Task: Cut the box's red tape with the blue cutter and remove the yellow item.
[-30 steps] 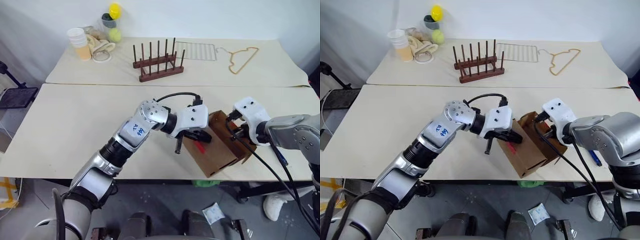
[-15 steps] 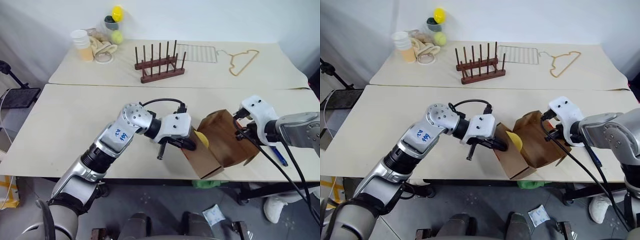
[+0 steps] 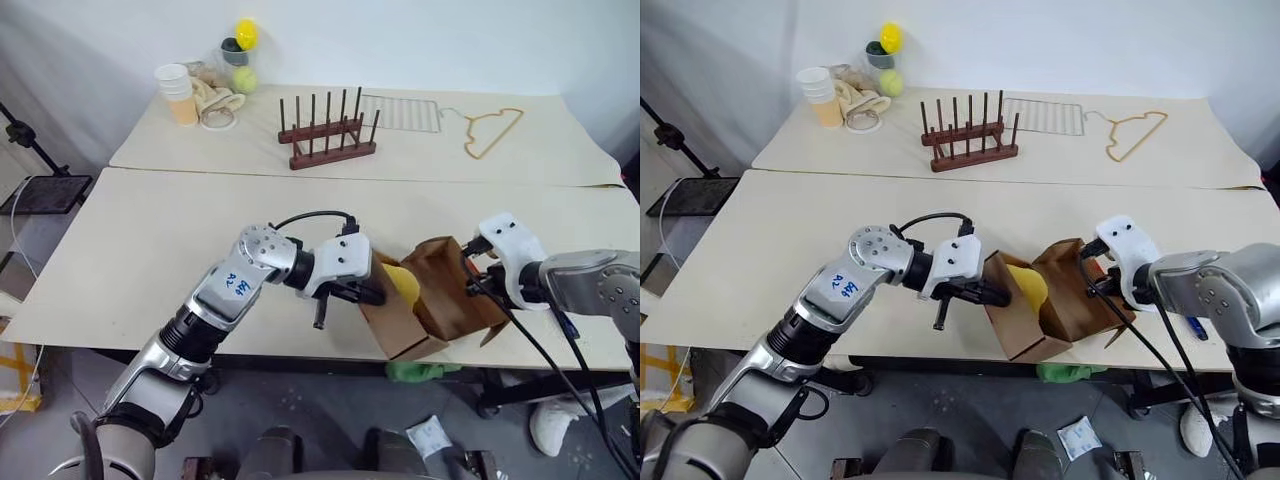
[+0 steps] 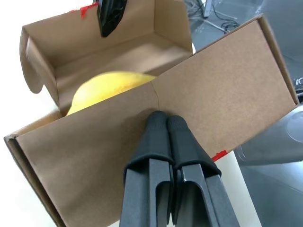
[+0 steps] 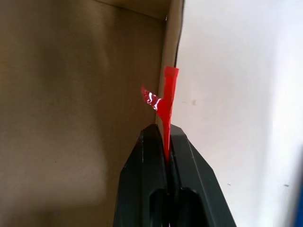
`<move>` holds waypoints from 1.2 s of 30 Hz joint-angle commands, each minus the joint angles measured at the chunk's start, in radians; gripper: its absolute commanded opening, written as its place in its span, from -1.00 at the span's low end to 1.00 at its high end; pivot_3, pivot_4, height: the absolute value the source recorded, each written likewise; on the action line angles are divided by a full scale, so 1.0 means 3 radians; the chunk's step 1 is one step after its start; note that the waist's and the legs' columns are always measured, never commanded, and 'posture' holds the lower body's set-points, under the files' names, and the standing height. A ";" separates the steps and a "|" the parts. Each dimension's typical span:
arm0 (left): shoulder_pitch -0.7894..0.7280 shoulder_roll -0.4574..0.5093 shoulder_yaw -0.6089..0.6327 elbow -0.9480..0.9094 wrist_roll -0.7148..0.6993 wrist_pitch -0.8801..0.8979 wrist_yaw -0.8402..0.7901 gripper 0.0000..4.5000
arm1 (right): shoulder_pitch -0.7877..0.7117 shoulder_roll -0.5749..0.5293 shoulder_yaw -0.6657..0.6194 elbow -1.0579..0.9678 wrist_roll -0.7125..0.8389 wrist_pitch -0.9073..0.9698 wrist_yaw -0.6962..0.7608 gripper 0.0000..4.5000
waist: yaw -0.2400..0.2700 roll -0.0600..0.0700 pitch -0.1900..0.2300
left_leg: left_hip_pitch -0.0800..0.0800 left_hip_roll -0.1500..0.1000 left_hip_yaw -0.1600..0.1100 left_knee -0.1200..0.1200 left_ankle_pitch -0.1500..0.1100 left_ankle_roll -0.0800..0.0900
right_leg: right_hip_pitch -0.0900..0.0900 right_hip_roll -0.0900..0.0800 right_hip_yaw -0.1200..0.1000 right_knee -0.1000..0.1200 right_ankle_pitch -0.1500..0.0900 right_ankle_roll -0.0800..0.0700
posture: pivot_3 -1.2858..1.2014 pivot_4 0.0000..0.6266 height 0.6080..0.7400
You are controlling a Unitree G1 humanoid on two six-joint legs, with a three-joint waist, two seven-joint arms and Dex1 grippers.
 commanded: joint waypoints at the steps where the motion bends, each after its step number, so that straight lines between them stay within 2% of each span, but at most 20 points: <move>1: 0.0236 0.0212 -0.0169 0.0249 0.0304 0.0310 0.0187 -1.00 | 0.0099 0.0083 -0.0021 -0.0166 -0.0035 0.0018 -0.0033 -0.99 | 0.0001 0.0000 -0.0001 | 0.0000 0.0000 0.0000 0.0000 0.0000 0.0000 | 0.0000 -0.0001 0.0000 0.0000 0.0000 0.0000 | 0.03 -0.52 1.00; 8: 0.0225 0.0161 -0.0112 0.0282 0.0331 0.0283 0.0312 -1.00 | 0.0166 0.0271 -0.0093 -0.0288 -0.0114 0.0018 -0.0139 -0.99 | 0.0024 0.0007 -0.0001 | -0.0015 -0.0011 -0.0014 0.0000 0.0001 0.0004 | -0.0012 -0.0005 0.0004 0.0002 0.0000 0.0000 | 0.03 -0.52 1.00; 12: 0.0224 0.0109 -0.0079 0.0286 0.0317 0.0276 0.0339 -1.00 | 0.0176 0.0341 -0.0160 -0.0340 -0.0128 0.0018 -0.0202 -0.99 | -0.0027 0.0009 0.0001 | -0.0015 -0.0011 -0.0012 -0.0010 -0.0002 0.0001 | -0.0016 -0.0003 0.0002 0.0001 0.0000 0.0000 | 0.03 -0.52 1.00; 24: 0.0241 0.0104 0.0077 0.0263 0.0214 0.0283 0.0315 -1.00 | 0.0154 0.0358 -0.0176 -0.0479 -0.0096 0.0018 -0.0309 -0.99 | -0.0029 0.0021 0.0009 | -0.0019 -0.0007 -0.0003 -0.0010 -0.0002 0.0001 | -0.0023 -0.0002 0.0000 -0.0001 0.0000 0.0000 | 0.03 -0.52 1.00; 29: 0.0209 0.0239 0.0248 0.0130 -0.0036 0.0355 0.0074 -1.00 | 0.0145 0.0339 -0.0193 -0.0469 -0.0113 0.0018 -0.0314 -0.99 | -0.0054 0.0021 0.0010 | -0.0041 -0.0005 0.0006 -0.0009 -0.0001 0.0001 | -0.0053 -0.0001 0.0001 0.0008 0.0000 0.0000 | 0.03 -0.52 1.00; 33: -0.0113 0.0321 0.0761 -0.0142 -0.0870 0.0688 -0.0506 -1.00 | 0.0059 0.0222 -0.0224 -0.0441 -0.0112 0.0018 -0.0267 -0.99 | -0.0062 0.0019 0.0026 | -0.0062 -0.0005 0.0006 -0.0004 0.0000 -0.0001 | -0.0071 -0.0001 -0.0003 0.0013 0.0000 0.0001 | 0.03 -0.52 1.00; 36: -0.0425 0.0023 0.0854 0.0008 -0.0965 0.0633 -0.0302 -1.00 | -0.0046 0.0098 -0.0181 -0.0422 -0.0129 0.0018 -0.0217 -0.99 | -0.0037 0.0020 0.0033 | -0.0071 -0.0007 0.0003 0.0003 0.0002 0.0000 | -0.0074 -0.0001 -0.0003 0.0012 0.0001 0.0002 | 0.03 -0.52 1.00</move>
